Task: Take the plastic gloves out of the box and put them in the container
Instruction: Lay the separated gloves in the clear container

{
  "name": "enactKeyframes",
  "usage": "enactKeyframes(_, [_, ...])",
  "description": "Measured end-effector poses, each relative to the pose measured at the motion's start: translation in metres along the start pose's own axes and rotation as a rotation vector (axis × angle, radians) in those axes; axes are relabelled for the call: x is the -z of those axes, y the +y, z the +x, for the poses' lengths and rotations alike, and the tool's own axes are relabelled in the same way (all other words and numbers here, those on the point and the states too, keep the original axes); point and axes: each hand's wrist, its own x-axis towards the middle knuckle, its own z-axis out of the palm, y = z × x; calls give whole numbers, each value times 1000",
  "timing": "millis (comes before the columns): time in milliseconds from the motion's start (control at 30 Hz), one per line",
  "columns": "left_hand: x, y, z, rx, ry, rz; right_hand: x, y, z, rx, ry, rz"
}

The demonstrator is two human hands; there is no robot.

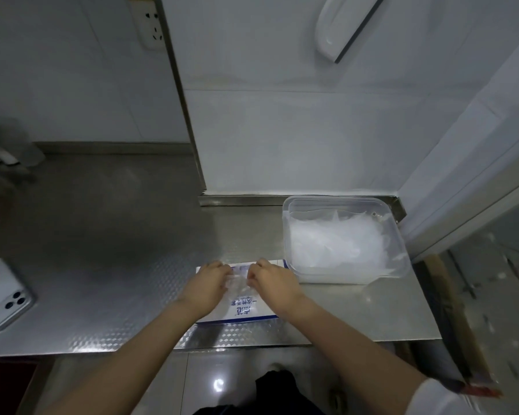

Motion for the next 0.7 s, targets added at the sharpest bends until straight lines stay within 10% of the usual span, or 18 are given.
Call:
enactKeyframes(500, [37, 39, -5, -186, 341, -481, 25, -13, 2, -15, 194, 391])
enactKeyframes(700, [12, 19, 2, 6, 33, -357, 38, -1, 2, -81, 285, 411])
